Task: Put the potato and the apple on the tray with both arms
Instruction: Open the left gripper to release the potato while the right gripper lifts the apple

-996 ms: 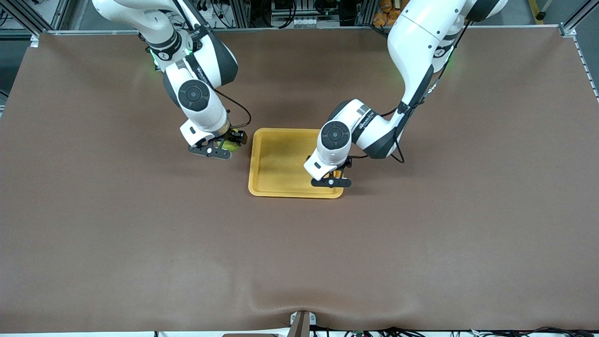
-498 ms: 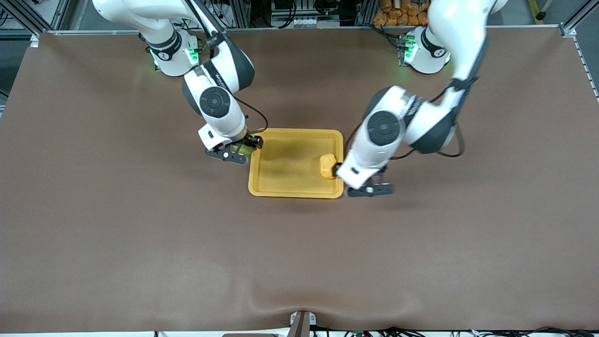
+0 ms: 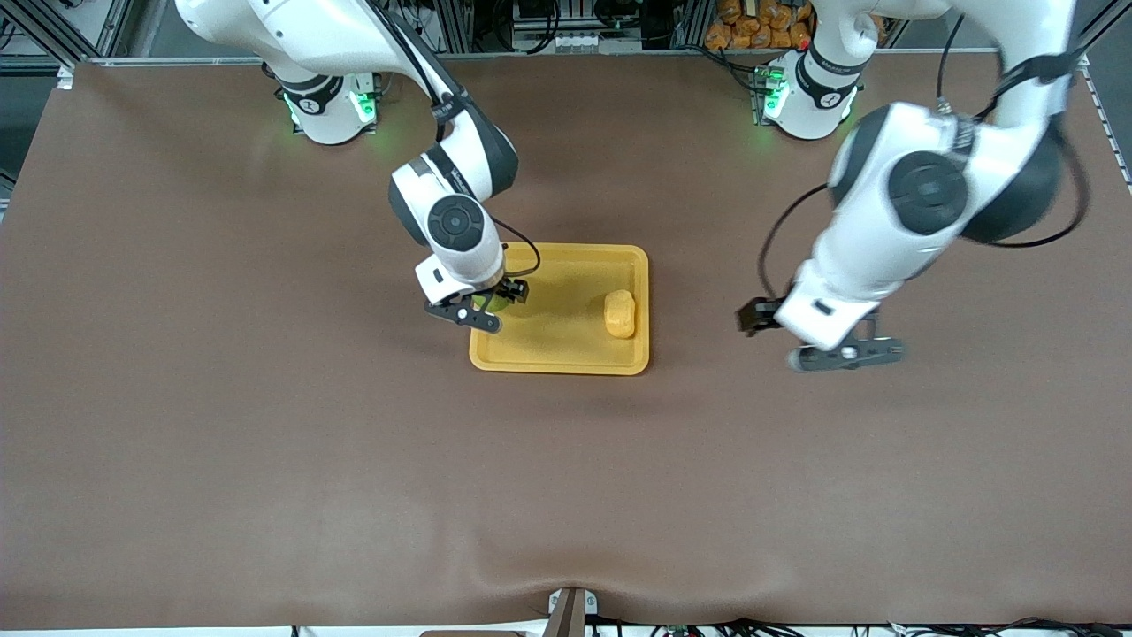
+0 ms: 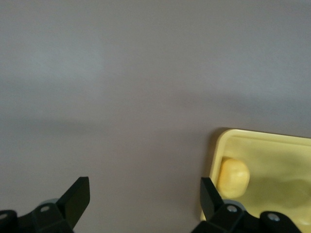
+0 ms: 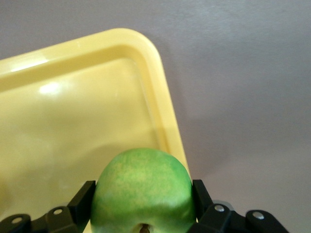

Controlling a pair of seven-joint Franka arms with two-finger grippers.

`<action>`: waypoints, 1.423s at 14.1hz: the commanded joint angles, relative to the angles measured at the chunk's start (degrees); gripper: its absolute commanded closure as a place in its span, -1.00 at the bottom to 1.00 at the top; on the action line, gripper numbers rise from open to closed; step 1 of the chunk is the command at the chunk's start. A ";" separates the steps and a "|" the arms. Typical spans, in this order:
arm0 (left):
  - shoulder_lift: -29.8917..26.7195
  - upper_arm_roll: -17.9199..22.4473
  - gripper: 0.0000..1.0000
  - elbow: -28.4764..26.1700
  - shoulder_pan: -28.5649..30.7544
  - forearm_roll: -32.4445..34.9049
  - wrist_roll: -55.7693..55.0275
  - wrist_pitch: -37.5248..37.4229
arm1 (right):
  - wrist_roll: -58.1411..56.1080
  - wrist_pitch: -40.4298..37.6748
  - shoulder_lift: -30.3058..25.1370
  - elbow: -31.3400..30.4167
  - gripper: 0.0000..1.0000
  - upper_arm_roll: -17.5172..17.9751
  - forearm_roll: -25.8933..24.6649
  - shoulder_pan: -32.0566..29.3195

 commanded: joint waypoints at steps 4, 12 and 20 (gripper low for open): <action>-5.76 -0.42 -1.00 4.09 7.92 0.56 9.65 -10.24 | 3.02 -0.80 4.75 4.64 1.00 -0.29 0.33 1.70; -9.89 -0.51 -1.00 8.24 12.68 0.13 16.85 -16.24 | 2.93 1.05 7.57 5.70 -1.00 -0.38 0.33 1.61; -17.44 1.07 -1.00 2.89 12.32 -0.14 18.17 -21.16 | 2.23 -6.15 4.15 5.97 -1.00 -0.73 0.25 1.00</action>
